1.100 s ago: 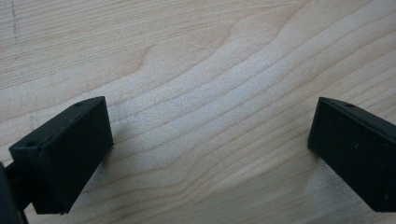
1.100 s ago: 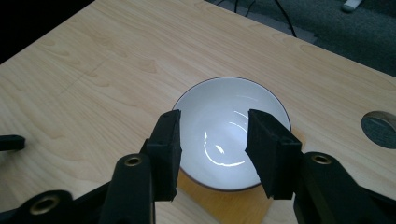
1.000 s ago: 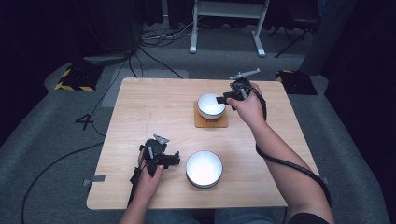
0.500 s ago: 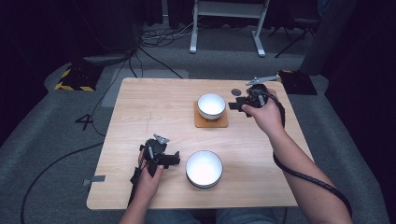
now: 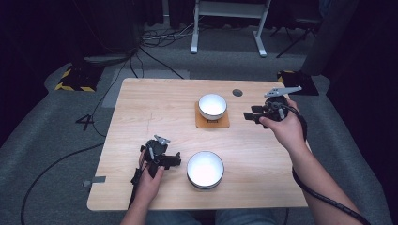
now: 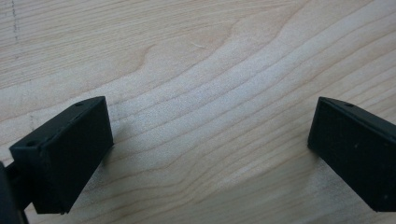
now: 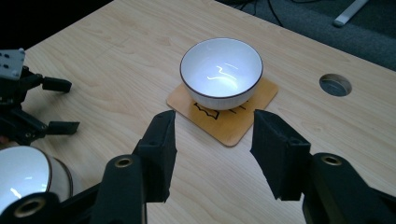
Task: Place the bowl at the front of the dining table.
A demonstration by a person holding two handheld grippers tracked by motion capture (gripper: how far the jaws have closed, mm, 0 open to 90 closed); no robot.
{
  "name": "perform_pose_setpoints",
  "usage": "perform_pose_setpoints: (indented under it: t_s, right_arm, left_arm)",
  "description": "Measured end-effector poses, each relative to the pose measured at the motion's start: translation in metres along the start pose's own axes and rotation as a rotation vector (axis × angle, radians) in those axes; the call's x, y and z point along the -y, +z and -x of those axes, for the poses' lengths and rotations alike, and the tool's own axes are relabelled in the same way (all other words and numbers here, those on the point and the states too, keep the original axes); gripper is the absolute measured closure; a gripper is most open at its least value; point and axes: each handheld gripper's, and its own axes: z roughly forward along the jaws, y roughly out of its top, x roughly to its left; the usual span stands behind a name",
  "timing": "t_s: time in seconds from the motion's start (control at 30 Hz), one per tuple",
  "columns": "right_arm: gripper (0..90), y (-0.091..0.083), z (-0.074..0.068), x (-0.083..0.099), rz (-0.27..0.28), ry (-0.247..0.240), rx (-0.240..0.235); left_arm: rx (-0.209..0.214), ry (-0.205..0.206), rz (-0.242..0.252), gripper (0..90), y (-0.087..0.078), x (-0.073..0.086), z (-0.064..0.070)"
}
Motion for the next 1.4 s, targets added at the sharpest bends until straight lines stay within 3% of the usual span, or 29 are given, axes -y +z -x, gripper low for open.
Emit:
perform_pose_setpoints:
  t_s: [0.13, 0.4, 0.77, 0.93, 1.07, 1.4]
  right_arm:
    - [50.5, -0.017, -0.006, 0.010, 0.010, -0.050, 0.020]
    - [48.9, -0.039, -0.002, 0.040, -0.003, -0.027, 0.044]
    - [47.9, -0.050, -0.002, 0.084, -0.066, 0.005, 0.035]
    - [47.7, -0.053, -0.007, 0.096, -0.103, 0.009, 0.014]
    - [47.8, -0.052, -0.011, 0.108, -0.115, -0.008, 0.034]
    - [47.9, -0.034, -0.017, 0.137, -0.095, -0.037, -0.012]
  left_arm:
    - [-0.004, 0.001, -0.001, 0.1, 0.000, 0.000, 0.000]
    - [-0.004, 0.001, -0.001, 0.1, 0.000, 0.000, 0.000]
    - [-0.008, 0.002, 0.001, 0.1, 0.000, 0.000, 0.000]
    - [-0.008, 0.002, 0.001, 0.1, 0.000, 0.000, 0.000]
    - [-0.008, 0.003, 0.002, 0.1, 0.000, 0.000, 0.000]
    - [-0.008, 0.003, 0.002, 0.1, 0.000, 0.000, 0.000]
